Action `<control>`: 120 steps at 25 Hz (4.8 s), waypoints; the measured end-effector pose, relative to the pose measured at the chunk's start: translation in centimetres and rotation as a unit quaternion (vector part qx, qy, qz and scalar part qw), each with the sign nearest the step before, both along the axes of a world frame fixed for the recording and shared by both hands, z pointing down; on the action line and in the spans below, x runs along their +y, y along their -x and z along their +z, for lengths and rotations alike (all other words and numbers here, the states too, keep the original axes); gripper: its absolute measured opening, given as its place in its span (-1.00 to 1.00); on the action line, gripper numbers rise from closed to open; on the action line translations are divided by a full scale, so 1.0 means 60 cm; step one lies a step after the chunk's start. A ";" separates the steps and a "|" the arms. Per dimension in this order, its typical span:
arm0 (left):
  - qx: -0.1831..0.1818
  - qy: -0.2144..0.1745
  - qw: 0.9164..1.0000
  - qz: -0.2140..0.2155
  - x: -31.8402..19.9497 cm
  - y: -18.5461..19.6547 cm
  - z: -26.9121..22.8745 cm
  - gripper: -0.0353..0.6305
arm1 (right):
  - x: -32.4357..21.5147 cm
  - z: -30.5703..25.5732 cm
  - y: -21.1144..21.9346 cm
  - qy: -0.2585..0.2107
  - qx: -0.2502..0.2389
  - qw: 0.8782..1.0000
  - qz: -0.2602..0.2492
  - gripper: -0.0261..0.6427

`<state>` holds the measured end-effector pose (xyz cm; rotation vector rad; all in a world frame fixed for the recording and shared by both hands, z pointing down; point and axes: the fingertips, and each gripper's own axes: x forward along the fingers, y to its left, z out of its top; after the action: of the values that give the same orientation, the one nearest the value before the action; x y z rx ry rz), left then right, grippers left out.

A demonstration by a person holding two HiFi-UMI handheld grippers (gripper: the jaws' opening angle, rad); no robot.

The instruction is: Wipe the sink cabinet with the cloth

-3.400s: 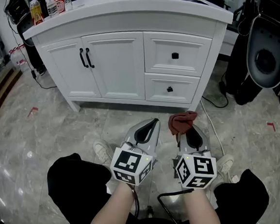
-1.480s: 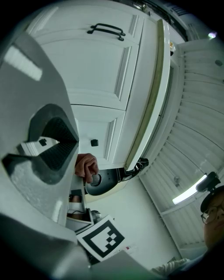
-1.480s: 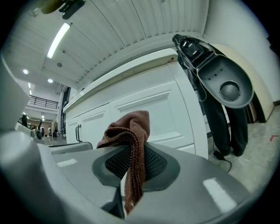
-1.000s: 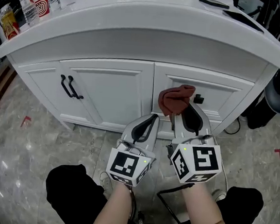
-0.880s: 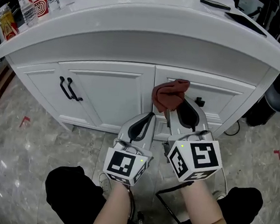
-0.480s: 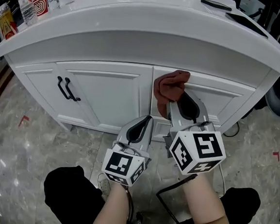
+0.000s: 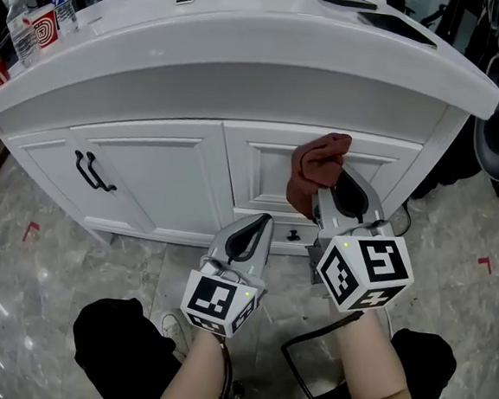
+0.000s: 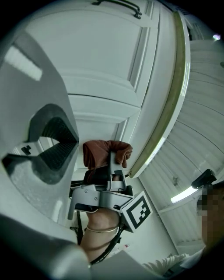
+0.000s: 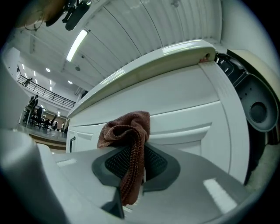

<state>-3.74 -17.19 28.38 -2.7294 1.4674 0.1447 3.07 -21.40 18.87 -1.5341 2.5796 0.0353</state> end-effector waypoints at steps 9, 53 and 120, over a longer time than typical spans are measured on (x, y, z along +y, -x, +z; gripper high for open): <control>0.007 0.005 0.999 0.032 -0.008 -0.068 0.000 -0.89 | 0.003 -0.008 -0.114 -0.006 -0.010 0.997 0.071 -0.65; 0.032 0.038 0.998 -0.037 0.015 0.069 0.035 -0.89 | -0.012 0.126 0.095 0.095 -0.057 0.994 -0.005 -0.66; 0.030 0.070 0.997 -0.014 0.003 0.024 0.083 -0.89 | 0.037 0.138 0.026 0.063 0.009 0.998 0.030 -0.65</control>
<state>-5.15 -17.03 33.34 -2.8357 1.5896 0.1288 1.53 -19.20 27.14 -1.6607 2.5945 -0.1096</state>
